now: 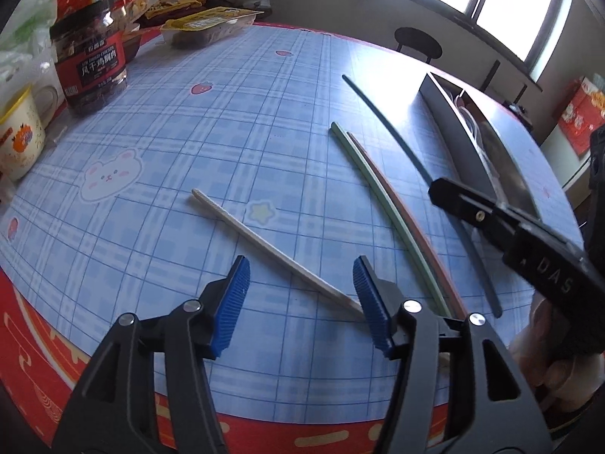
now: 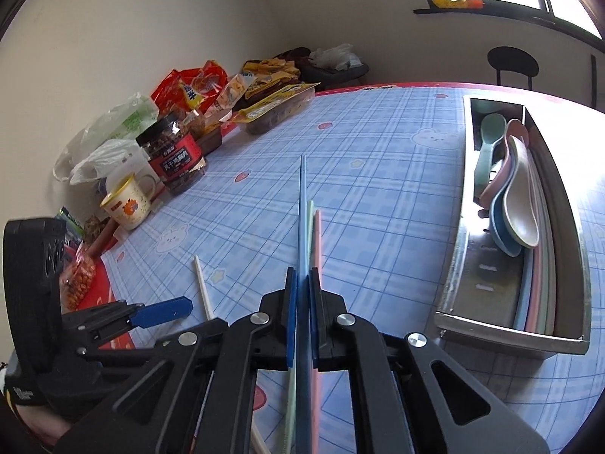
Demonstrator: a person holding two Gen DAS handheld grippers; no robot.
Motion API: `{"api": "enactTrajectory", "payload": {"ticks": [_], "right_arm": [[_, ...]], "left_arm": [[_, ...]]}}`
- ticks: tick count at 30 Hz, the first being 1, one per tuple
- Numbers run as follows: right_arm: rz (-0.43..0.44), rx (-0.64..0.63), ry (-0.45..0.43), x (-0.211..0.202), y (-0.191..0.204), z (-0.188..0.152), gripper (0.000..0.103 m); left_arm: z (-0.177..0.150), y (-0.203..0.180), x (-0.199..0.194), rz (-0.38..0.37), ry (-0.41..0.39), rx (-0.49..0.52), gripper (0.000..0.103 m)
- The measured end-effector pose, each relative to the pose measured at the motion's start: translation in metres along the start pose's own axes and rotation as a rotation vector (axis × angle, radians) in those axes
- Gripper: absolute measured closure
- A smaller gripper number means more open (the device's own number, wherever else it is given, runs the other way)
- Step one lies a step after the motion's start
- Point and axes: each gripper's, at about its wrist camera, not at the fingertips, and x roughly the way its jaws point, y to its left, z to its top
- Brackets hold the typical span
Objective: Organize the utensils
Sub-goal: 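Grasp the white chopstick with the left tool while the right tool grasps the blue chopstick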
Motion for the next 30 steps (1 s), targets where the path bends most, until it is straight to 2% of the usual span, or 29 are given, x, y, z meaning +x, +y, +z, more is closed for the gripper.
{"api": "enactTrajectory", "payload": {"ticks": [4, 8, 11, 13, 15, 18, 24, 30], "right_arm": [[0.006, 0.023, -0.026, -0.007, -0.006, 0.003, 0.097], [0.014, 0.019, -0.037, -0.011, -0.005, 0.004, 0.097], [0.015, 0.033, -0.059, -0.015, -0.005, 0.005, 0.097], [0.003, 0.030, -0.073, -0.018, -0.005, 0.006, 0.097], [0.005, 0.038, -0.080, -0.021, -0.007, 0.006, 0.097], [0.002, 0.038, -0.084, -0.021, -0.007, 0.007, 0.097], [-0.004, 0.036, -0.076, -0.019, -0.008, 0.006, 0.097], [-0.006, 0.031, -0.067, -0.016, -0.008, 0.005, 0.097]], "left_arm": [[0.002, -0.016, 0.006, 0.054, 0.000, 0.082, 0.044], [0.010, -0.015, 0.011, 0.052, 0.013, 0.081, 0.053], [0.013, -0.012, 0.010, 0.031, 0.028, 0.057, 0.054], [0.015, -0.010, 0.010, 0.017, 0.034, 0.048, 0.062], [0.017, -0.009, 0.011, -0.004, 0.038, 0.053, 0.082], [0.022, -0.005, 0.013, -0.061, 0.053, 0.061, 0.089], [0.037, -0.001, 0.024, -0.039, 0.028, 0.105, 0.093], [0.051, 0.011, 0.031, -0.078, 0.048, 0.080, 0.093]]}}
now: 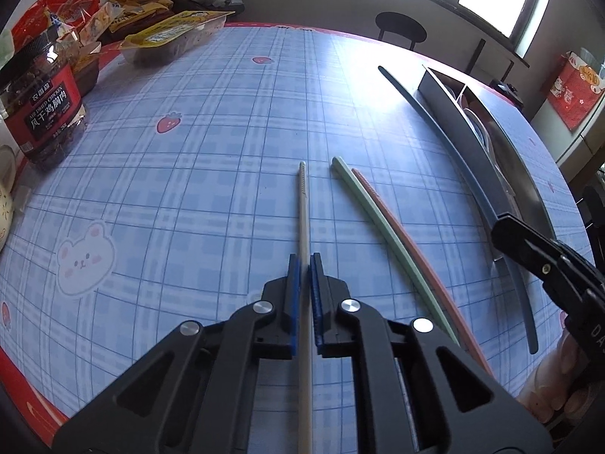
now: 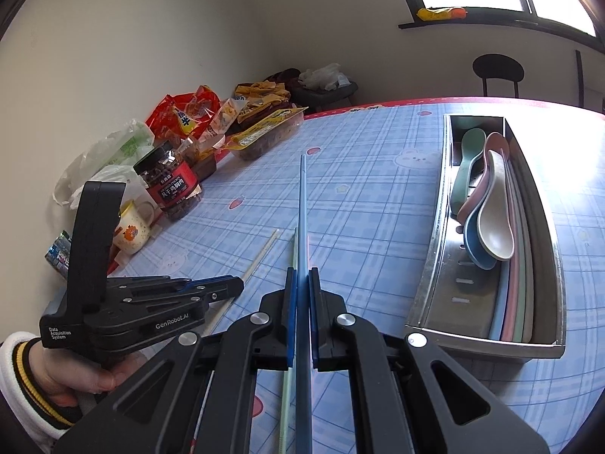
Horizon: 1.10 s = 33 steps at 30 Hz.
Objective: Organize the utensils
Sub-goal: 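Grasp the white chopstick with the left tool while the right tool grasps the blue chopstick, then lift and carry the white and blue chopsticks over the steel tray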
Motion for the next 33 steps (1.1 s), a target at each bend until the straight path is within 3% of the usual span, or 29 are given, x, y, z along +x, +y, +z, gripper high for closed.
{"api": "enactTrajectory", "payload": {"ticks": [8, 14, 17, 26, 33], "right_arm": [[-0.015, -0.004, 0.014, 0.003, 0.001, -0.001, 0.097], [-0.033, -0.001, 0.032, 0.007, 0.000, -0.003, 0.097], [-0.032, -0.003, 0.032, 0.008, 0.001, -0.003, 0.097], [0.007, 0.029, 0.003, 0.004, -0.004, -0.001, 0.097], [0.022, 0.049, 0.003, 0.003, -0.006, -0.001, 0.097]], "left_arm": [[-0.033, -0.011, -0.018, 0.025, -0.011, 0.109, 0.083], [-0.057, -0.022, -0.025, 0.101, -0.079, 0.201, 0.088], [-0.056, -0.015, -0.026, 0.076, -0.087, 0.166, 0.093], [-0.043, 0.015, -0.044, -0.110, -0.126, -0.049, 0.093], [-0.034, 0.003, -0.057, -0.141, -0.160, -0.056, 0.093]]}}
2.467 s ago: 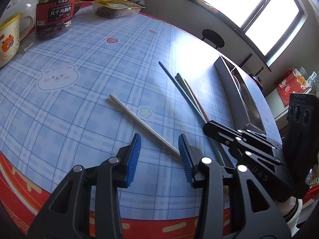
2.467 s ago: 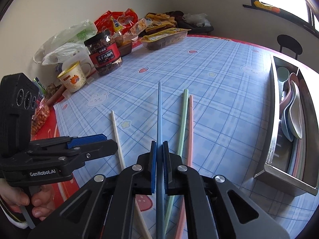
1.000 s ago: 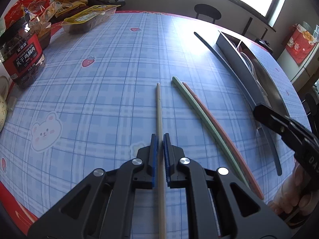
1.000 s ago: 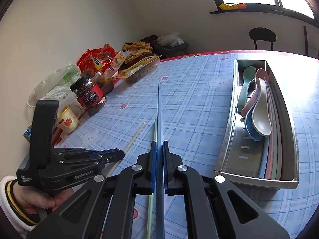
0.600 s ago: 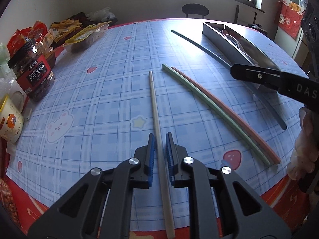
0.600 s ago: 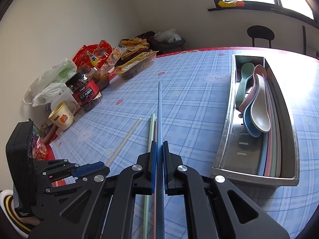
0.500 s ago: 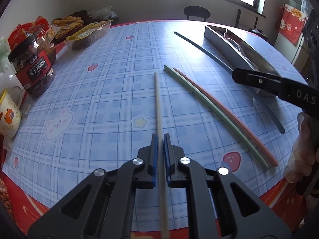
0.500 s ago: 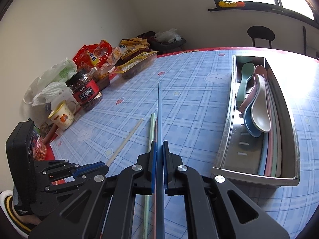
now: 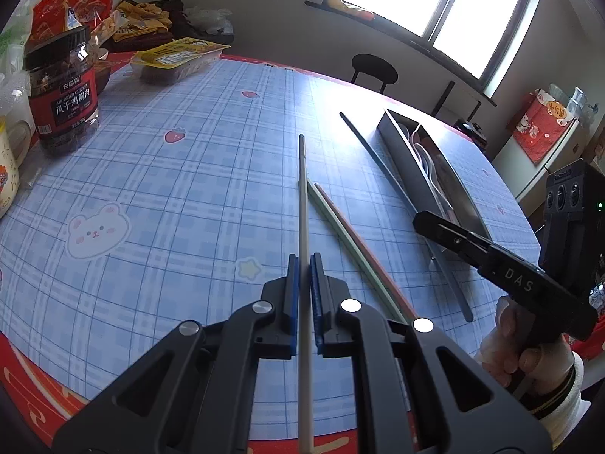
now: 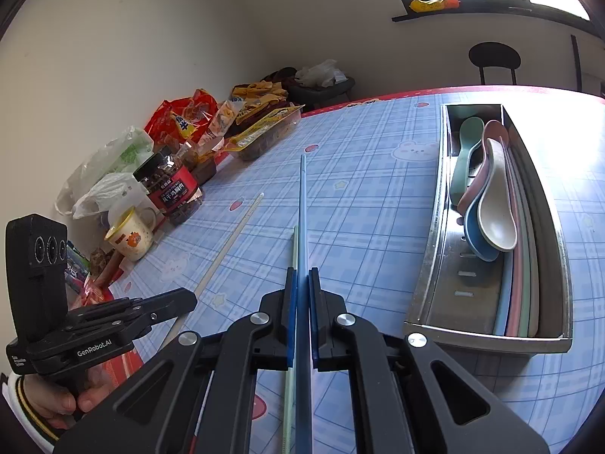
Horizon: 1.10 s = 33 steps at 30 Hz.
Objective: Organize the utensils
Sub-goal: 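Lift and carry the white and blue chopsticks over the steel tray, then lower both chopsticks into the tray and open both tools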
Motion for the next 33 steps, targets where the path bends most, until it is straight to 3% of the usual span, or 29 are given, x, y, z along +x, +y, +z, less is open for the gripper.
{"api": "enactTrajectory", "payload": {"ticks": [12, 23, 33], "right_arm": [[-0.008, 0.097, -0.082, -0.022, -0.028, 0.014, 0.097], [-0.160, 0.297, -0.248, -0.061, -0.105, 0.034, 0.097], [-0.196, 0.390, -0.230, -0.051, -0.137, 0.034, 0.097]], "left_arm": [[0.040, -0.027, 0.005, -0.071, -0.041, 0.023, 0.093], [0.090, -0.103, 0.041, -0.213, -0.060, 0.114, 0.093], [0.109, -0.140, 0.094, -0.333, -0.028, 0.063, 0.093]]}}
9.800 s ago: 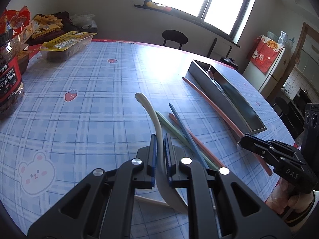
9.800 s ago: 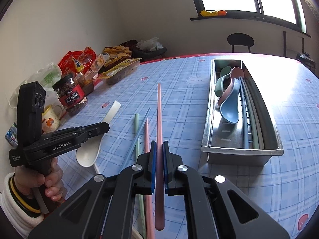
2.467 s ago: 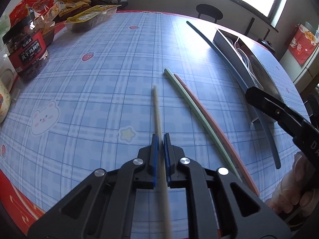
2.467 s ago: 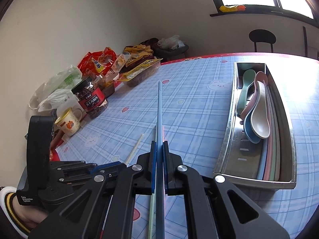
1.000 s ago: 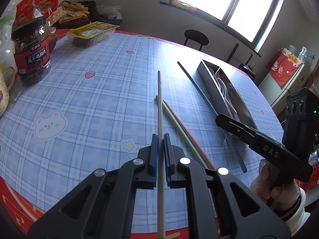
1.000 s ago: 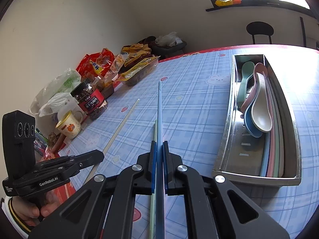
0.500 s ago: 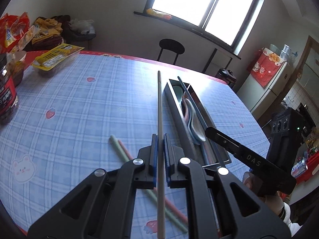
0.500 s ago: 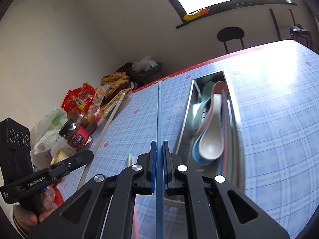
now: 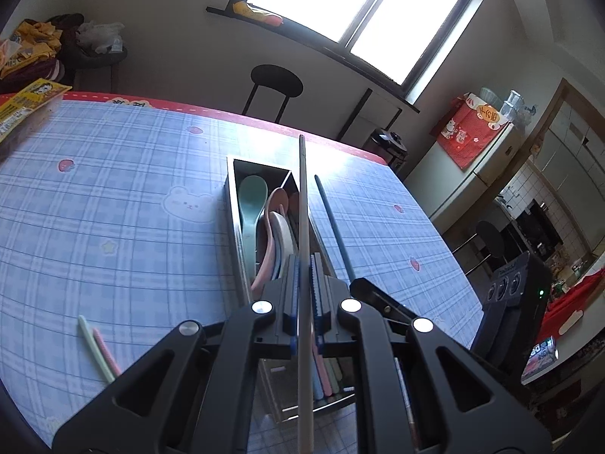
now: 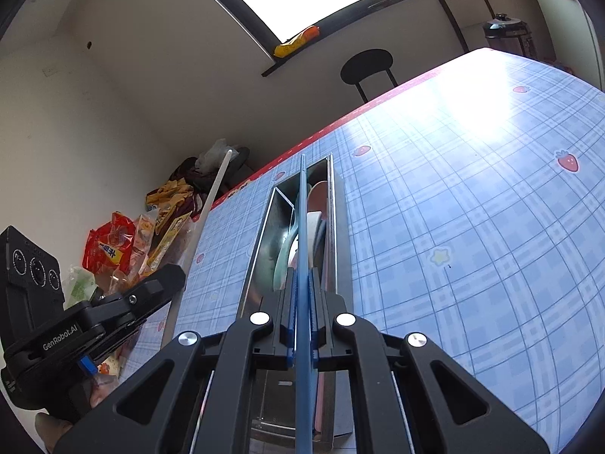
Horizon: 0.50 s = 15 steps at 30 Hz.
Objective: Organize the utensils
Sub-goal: 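Lower both chopsticks into the tray and open both tools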
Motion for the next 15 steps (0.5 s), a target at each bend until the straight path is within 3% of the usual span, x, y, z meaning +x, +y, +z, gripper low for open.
{"api": "enactTrajectory", "payload": {"ticks": [15], "right_arm": [[0.004, 0.023, 0.031, 0.025, 0.001, 0.001, 0.094]], "left_arm": [[-0.001, 0.008, 0.024, -0.017, 0.040, -0.040, 0.093]]}}
